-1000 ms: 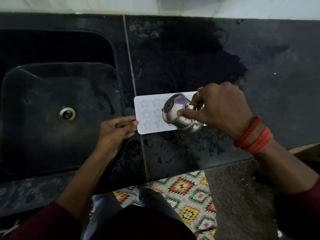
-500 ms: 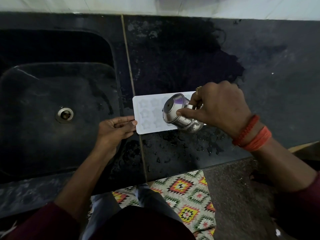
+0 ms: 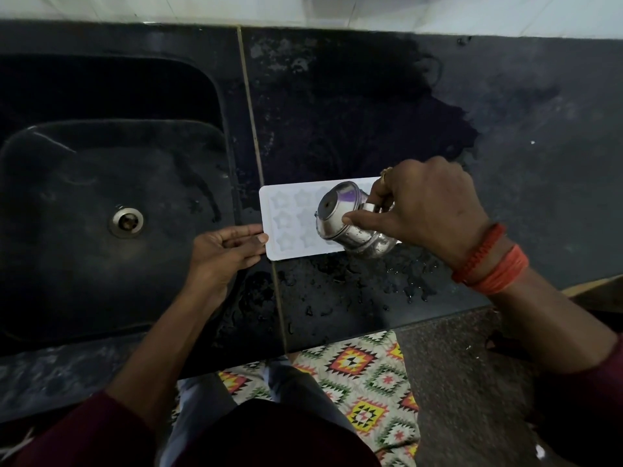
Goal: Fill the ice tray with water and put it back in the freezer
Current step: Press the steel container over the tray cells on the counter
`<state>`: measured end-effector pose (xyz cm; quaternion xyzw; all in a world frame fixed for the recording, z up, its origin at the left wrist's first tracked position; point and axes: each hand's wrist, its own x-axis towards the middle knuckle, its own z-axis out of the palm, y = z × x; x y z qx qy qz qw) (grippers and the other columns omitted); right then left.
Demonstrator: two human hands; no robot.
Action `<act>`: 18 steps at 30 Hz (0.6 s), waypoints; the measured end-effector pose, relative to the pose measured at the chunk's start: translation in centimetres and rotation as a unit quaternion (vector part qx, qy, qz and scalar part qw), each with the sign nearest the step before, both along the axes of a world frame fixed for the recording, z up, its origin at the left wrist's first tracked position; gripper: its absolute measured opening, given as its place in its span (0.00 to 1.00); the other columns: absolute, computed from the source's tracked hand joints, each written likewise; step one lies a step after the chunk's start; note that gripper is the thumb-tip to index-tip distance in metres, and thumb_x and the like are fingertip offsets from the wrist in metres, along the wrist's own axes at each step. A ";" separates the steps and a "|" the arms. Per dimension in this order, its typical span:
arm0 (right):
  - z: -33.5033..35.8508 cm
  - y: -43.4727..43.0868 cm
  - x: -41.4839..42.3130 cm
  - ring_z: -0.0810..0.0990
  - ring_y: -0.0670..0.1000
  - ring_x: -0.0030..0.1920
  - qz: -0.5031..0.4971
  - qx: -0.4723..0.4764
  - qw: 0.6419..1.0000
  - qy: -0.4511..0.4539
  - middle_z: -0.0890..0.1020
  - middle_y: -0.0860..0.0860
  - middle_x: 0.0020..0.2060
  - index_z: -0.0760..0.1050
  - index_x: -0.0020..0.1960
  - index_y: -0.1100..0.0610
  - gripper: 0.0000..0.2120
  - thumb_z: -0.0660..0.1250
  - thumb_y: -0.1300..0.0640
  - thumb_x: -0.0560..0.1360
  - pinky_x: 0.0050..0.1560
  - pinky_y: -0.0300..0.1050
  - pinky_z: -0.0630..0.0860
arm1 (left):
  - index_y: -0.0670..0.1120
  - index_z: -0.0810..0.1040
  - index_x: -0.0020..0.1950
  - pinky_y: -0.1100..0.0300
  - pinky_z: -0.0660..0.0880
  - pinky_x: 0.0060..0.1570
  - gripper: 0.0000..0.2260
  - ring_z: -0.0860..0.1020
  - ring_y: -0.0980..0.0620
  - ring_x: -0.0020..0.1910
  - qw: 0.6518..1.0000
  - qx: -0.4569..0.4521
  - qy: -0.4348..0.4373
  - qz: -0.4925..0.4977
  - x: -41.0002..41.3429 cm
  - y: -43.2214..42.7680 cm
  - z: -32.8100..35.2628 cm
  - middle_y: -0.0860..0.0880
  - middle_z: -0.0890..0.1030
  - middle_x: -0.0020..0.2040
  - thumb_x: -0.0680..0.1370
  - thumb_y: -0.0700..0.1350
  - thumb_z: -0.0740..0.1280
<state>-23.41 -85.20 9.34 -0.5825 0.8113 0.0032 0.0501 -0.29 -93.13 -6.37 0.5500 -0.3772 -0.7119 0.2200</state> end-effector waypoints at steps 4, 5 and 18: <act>-0.1 -0.1 0.1 0.76 0.56 0.34 -0.001 0.006 1.000 0.002 0.75 0.48 0.29 0.81 0.39 0.49 0.23 0.71 0.29 0.65 0.37 0.43 0.66 | 0.48 0.86 0.47 0.69 0.80 0.37 0.05 0.87 0.56 0.40 1.000 0.000 0.000 -0.002 0.0 0.0 0.1 0.50 0.89 0.40 0.73 0.39 0.78; -0.1 -0.1 0.1 0.79 0.57 0.36 -0.001 0.008 1.000 0.005 0.77 0.49 0.30 0.81 0.39 0.49 0.23 0.71 0.29 0.65 0.37 0.43 0.67 | 0.48 0.86 0.47 0.69 0.80 0.37 0.05 0.87 0.56 0.41 1.000 0.001 -0.001 -0.002 0.0 0.0 0.1 0.49 0.89 0.40 0.73 0.39 0.78; 0.0 -0.3 0.4 0.81 0.59 0.39 -0.001 0.015 1.000 0.010 0.81 0.51 0.33 0.81 0.39 0.49 0.22 0.70 0.29 0.65 0.37 0.44 0.66 | 0.48 0.86 0.48 0.69 0.80 0.38 0.06 0.87 0.56 0.41 1.000 -0.001 -0.003 -0.006 0.0 0.0 0.0 0.50 0.89 0.41 0.73 0.39 0.78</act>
